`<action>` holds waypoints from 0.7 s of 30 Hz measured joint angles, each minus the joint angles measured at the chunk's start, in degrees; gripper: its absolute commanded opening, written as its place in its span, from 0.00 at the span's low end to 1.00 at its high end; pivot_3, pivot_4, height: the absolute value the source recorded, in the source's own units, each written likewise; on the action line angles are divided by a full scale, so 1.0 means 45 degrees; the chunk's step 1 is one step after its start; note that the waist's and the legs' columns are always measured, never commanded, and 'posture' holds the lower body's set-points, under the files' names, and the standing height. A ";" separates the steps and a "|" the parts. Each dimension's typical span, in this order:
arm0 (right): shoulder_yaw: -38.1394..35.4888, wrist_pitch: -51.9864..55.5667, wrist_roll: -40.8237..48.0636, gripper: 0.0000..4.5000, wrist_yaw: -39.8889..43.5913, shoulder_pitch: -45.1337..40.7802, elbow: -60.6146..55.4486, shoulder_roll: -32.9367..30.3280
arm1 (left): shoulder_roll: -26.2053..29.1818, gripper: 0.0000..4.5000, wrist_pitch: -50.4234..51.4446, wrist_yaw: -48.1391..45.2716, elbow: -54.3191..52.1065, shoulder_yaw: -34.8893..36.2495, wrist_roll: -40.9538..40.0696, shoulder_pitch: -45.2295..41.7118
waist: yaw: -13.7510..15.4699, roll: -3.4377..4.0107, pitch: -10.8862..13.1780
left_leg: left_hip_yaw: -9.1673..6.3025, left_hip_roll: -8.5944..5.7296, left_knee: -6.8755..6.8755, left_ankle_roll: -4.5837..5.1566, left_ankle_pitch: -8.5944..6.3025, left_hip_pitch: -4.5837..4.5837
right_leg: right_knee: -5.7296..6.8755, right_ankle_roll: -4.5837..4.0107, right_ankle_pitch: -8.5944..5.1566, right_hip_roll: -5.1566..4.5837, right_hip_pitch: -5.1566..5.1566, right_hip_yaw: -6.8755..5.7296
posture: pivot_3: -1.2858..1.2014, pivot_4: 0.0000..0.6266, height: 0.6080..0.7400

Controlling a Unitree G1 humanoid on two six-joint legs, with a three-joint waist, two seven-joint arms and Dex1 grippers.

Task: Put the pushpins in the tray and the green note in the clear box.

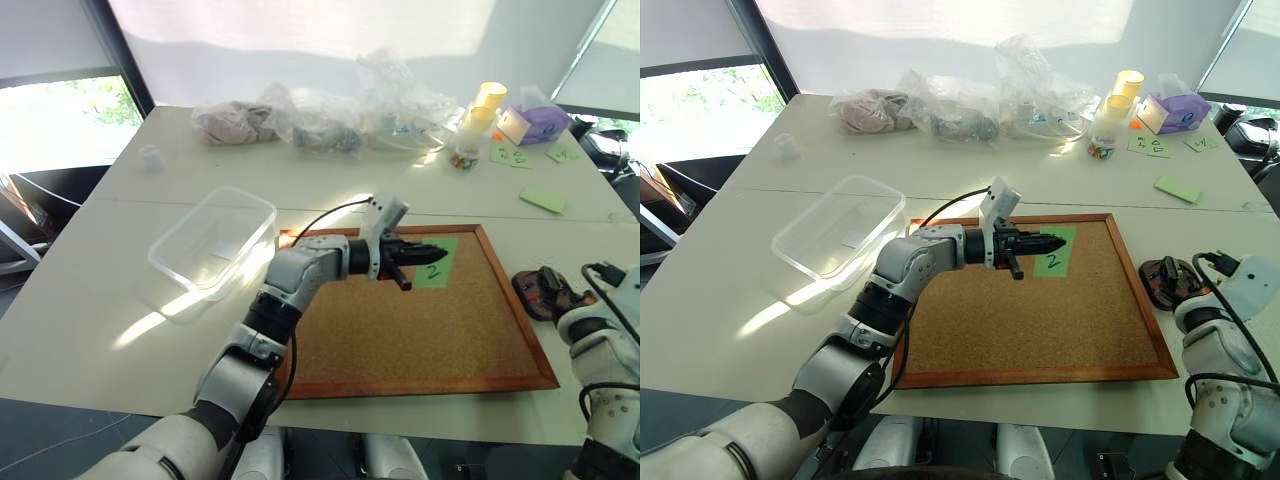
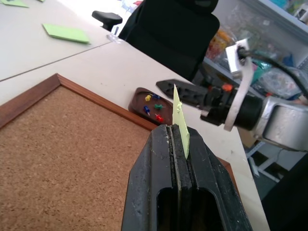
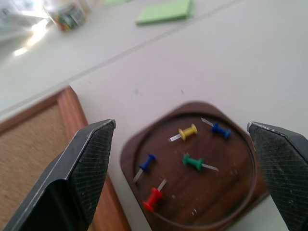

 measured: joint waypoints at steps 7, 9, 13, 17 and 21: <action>0.1960 0.0665 0.2105 1.00 0.2878 0.0976 -0.3864 -0.2740 | 0.2670 0.00 0.0558 0.0844 0.0017 0.2318 -0.0447 -0.2960 | -0.0106 -0.0014 0.0015 | -0.0014 0.0002 0.0000 0.0001 -0.0001 0.0004 | 0.0008 0.0001 0.0000 0.0034 -0.0003 -0.0001 | 0.52 0.24 1.00; 0.2683 0.1067 0.3216 1.00 0.3217 0.0666 -0.4364 -0.3131 | 0.4266 0.00 0.1797 0.0776 0.0016 0.3228 -0.0938 -0.3688 | -0.0113 -0.0011 0.0014 | -0.0030 0.0020 -0.0004 0.0001 -0.0001 0.0007 | 0.0015 0.0001 0.0000 0.0037 -0.0005 -0.0002 | 0.52 0.24 1.00; 0.3932 0.1440 0.4005 1.00 0.3457 -0.0219 -0.4485 -0.3675 | 0.6726 0.00 0.3687 0.0232 0.0008 0.3589 -0.1181 -0.3934 | -0.0060 -0.0021 0.0021 | -0.0031 0.0015 0.0000 -0.0001 0.0000 -0.0003 | 0.0014 0.0001 -0.0001 0.0017 -0.0009 -0.0007 | 0.52 0.24 1.00; 0.6208 0.1545 0.3927 1.00 0.3943 -0.1400 -0.4401 -0.3691 | 0.9871 0.00 0.5186 -0.1403 -0.0275 0.2503 -0.0931 -0.3274 | -0.0051 -0.0042 0.0033 | -0.0030 0.0016 0.0000 -0.0003 0.0002 -0.0006 | 0.0017 0.0000 -0.0001 0.0011 -0.0016 -0.0013 | 0.52 0.24 1.00; 0.8055 0.1131 0.2807 1.00 0.4419 -0.1606 -0.3900 -0.3564 | 1.1542 0.00 0.4987 -0.3049 0.0136 0.1060 -0.0240 -0.2203 | 0.0109 -0.0070 0.0048 | -0.0044 0.0011 0.0025 -0.0003 0.0002 -0.0045 | 0.0012 -0.0003 -0.0003 0.0004 -0.0024 -0.0027 | 0.52 0.24 1.00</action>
